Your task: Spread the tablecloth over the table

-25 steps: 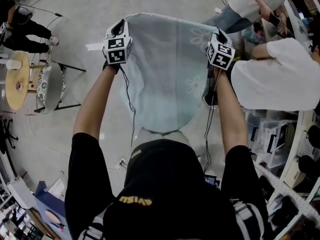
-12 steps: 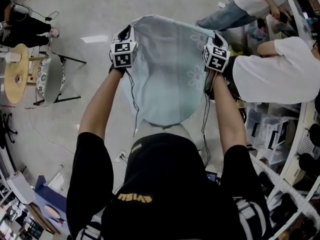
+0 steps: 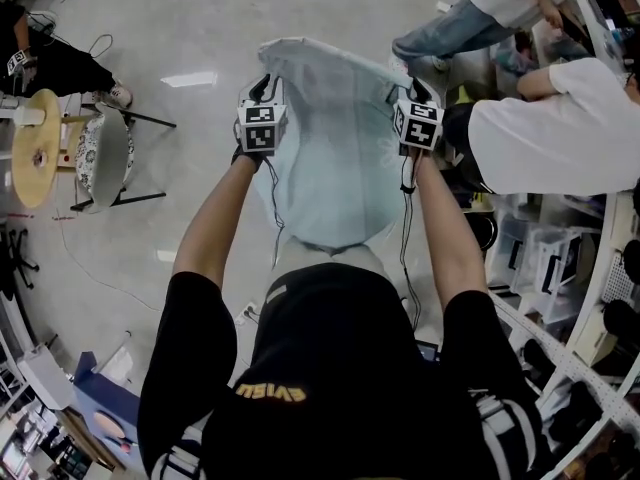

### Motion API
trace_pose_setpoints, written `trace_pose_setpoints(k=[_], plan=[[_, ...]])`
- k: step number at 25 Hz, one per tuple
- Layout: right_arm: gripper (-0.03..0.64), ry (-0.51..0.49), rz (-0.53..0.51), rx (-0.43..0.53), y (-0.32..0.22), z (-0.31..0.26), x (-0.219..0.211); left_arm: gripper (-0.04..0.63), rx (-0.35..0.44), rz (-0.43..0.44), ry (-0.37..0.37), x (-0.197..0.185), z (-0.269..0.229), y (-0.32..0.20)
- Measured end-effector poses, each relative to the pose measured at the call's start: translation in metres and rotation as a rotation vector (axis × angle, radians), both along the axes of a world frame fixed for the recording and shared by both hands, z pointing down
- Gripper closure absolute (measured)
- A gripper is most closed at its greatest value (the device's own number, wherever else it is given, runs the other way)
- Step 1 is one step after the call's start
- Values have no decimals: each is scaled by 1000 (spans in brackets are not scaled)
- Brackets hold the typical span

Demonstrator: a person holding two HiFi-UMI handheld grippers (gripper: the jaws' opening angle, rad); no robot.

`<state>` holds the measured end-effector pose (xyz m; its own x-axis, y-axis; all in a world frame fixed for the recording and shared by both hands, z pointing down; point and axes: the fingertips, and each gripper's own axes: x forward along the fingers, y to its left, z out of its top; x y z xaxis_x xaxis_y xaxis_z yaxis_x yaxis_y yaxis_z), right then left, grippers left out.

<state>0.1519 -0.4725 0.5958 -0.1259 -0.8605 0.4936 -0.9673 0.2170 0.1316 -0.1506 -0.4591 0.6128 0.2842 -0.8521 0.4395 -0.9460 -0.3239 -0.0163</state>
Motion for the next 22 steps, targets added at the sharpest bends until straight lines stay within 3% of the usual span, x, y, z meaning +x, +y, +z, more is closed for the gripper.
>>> trace_pose_setpoints(k=[2, 7, 17, 22], plan=[[452, -4, -29, -28, 8, 10, -11, 457, -12, 10, 11, 7, 6, 8], [382, -21, -63, -73, 25, 28, -27, 428, -20, 30, 32, 22, 13, 25], [390, -35, -49, -95, 57, 42, -23, 426, -34, 32, 37, 16, 21, 48], [397, -44, -45, -136, 93, 68, -15, 426, -61, -29, 33, -20, 43, 72]])
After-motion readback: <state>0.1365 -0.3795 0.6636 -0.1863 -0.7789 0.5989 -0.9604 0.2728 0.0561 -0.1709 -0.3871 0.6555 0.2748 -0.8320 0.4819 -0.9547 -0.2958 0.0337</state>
